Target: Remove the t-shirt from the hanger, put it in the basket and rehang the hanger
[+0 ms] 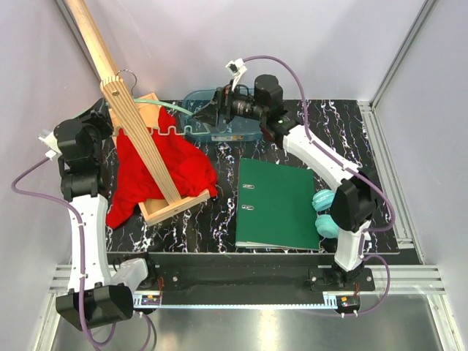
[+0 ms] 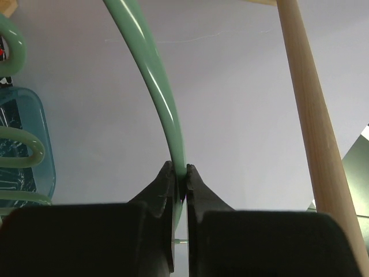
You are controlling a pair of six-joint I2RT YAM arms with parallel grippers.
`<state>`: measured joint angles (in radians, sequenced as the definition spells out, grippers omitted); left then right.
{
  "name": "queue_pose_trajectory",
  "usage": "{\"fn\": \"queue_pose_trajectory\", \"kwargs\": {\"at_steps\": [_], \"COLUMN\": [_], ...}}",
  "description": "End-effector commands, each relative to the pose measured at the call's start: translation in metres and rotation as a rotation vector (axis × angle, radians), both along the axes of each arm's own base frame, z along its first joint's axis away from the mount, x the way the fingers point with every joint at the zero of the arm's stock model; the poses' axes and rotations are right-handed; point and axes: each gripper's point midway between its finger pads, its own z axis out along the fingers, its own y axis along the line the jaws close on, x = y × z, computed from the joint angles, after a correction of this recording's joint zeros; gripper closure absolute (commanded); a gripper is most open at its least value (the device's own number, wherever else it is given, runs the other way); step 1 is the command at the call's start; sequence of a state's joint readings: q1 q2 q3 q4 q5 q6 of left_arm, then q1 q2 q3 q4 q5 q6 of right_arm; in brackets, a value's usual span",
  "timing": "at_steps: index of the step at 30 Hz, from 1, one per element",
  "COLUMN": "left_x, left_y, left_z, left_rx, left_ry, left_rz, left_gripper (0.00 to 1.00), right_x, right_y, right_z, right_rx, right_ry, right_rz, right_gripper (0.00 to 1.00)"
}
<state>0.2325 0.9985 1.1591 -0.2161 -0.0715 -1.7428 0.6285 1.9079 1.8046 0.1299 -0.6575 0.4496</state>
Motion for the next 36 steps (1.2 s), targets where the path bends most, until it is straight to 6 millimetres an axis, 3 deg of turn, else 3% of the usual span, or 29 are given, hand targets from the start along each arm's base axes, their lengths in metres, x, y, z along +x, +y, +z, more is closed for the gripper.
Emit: {"fn": "queue_pose_trajectory", "kwargs": {"at_steps": [1,4,5,8,9,13,14,19,20,22,23,25,26,28,31,36], "left_x": [-0.007,-0.006,-0.007,0.004,0.003,0.011,0.008,0.030,0.030,0.047,0.046,0.060,0.059,0.066,0.061,0.058], "left_y": [0.010,0.014,0.014,0.016,0.016,0.023,0.026,0.036,0.037,0.041,0.041,0.044,0.044,0.049,0.055,0.077], "left_z": [0.033,0.041,0.051,0.055,0.068,0.084,0.098,0.114,0.126,0.123,0.135,0.134,0.144,0.145,0.154,0.148], "left_rx": [0.050,0.063,0.071,0.089,0.100,0.127,0.133,0.152,0.154,0.156,0.157,0.152,0.150,0.143,0.132,0.097], "left_ry": [-0.070,-0.070,-0.084,-0.061,-0.079,-0.077,-0.097,-0.084,-0.106,-0.081,-0.096,-0.089,-0.112,-0.114,-0.137,-0.130], "left_rz": [0.076,0.100,0.105,0.109,0.113,0.146,0.164,0.196,0.199,0.202,0.203,0.203,0.206,0.222,0.247,0.288], "left_gripper": [1.00,1.00,1.00,1.00,1.00,1.00,1.00,1.00,1.00,1.00,1.00,1.00,1.00,1.00,1.00,1.00], "right_x": [0.023,0.032,0.036,0.035,0.035,0.035,0.035,0.035,0.034,0.033,0.031,0.028,0.027,0.026,0.025,0.026], "right_y": [-0.043,-0.064,-0.069,-0.076,-0.077,-0.077,-0.077,-0.078,-0.078,-0.080,-0.081,-0.080,-0.079,-0.078,-0.078,-0.079], "right_z": [0.056,0.060,0.060,0.064,0.065,0.064,0.064,0.061,0.060,0.061,0.061,0.063,0.063,0.063,0.061,0.059], "right_rx": [0.039,0.046,0.045,0.045,0.044,0.043,0.042,0.039,0.036,0.036,0.038,0.041,0.042,0.043,0.039,0.036], "right_ry": [-0.046,-0.024,-0.021,-0.032,-0.033,-0.032,-0.031,-0.027,-0.027,-0.030,-0.026,-0.028,-0.027,-0.027,-0.029,-0.024], "right_rz": [-0.253,-0.325,-0.338,-0.353,-0.353,-0.350,-0.353,-0.342,-0.342,-0.345,-0.344,-0.331,-0.325,-0.313,-0.307,-0.301], "right_gripper": [0.00,0.00,0.00,0.00,0.00,0.00,0.00,0.00,0.00,0.00,0.00,0.00,0.00,0.00,0.00,0.00]}}
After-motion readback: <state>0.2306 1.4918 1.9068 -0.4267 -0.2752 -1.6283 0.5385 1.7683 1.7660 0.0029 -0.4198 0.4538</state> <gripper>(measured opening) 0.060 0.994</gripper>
